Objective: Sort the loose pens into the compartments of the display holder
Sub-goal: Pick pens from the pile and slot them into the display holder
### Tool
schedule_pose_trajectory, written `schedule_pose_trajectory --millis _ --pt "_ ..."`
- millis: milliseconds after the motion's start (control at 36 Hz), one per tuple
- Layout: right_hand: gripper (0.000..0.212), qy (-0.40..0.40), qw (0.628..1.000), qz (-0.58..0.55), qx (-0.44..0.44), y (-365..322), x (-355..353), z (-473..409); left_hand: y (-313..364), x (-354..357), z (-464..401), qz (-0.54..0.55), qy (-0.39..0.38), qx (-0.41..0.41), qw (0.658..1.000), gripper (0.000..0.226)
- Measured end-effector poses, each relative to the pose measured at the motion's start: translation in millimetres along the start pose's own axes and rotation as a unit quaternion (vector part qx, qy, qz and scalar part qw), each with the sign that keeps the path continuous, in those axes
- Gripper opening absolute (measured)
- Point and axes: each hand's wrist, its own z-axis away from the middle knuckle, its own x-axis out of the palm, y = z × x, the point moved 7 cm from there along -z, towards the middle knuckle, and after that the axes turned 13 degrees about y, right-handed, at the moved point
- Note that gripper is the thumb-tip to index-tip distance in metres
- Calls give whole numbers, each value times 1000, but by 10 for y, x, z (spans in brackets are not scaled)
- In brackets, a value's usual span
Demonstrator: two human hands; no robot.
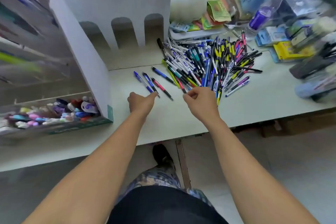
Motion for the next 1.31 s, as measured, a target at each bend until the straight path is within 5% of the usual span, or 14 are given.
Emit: schedule_pose_trajectory --millis 361,778,1083,1222,1306 --pt "16 -1 996 73 -57 176 -203 -671 615 919 -131 -87 68 -21 994 100" --pt "14 -98 984 67 -130 448 -297 -1269 949 1519 53 -137 93 -35 986 69" --pt "13 -185 971 34 -151 529 -278 -1260 742 1384 -3 8 65 -61 996 23" --pt "35 -332 916 121 -192 505 208 -757 687 1245 -3 82 47 -68 993 14" --pt "48 -356 880 214 -230 549 503 -488 659 1088 8 132 39 -66 988 13"
